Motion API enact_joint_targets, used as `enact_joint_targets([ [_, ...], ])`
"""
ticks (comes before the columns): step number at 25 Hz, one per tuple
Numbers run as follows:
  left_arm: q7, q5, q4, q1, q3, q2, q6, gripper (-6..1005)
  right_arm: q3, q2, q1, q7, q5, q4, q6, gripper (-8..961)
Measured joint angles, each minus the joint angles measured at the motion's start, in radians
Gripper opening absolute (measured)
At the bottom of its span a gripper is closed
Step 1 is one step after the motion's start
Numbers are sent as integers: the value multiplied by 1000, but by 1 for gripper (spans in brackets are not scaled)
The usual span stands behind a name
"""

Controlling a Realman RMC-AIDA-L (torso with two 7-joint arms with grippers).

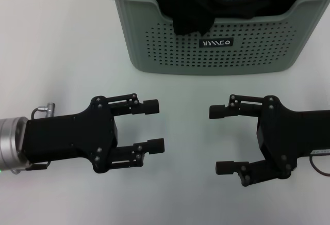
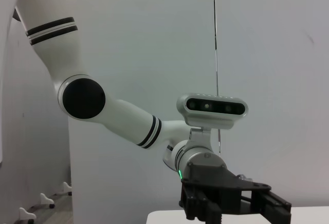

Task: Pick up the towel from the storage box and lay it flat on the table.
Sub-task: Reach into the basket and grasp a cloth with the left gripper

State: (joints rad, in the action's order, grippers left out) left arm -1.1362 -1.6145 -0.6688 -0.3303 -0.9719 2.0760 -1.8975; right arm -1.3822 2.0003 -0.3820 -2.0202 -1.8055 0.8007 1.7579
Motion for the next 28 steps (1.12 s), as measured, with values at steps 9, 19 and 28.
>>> enact_joint_targets([
  [9,1,-1,0,1,-1,3,0,666,-3,0,1,0,-1,0,1,844],
  [19,46,258,26,-11,97,13,18,666,3,1,-9,-29,-3,-66,-5,843],
  [28,6,416,80,-198,156,10,388,665,-9,10,-22,-56,-5,-114,-10,843],
])
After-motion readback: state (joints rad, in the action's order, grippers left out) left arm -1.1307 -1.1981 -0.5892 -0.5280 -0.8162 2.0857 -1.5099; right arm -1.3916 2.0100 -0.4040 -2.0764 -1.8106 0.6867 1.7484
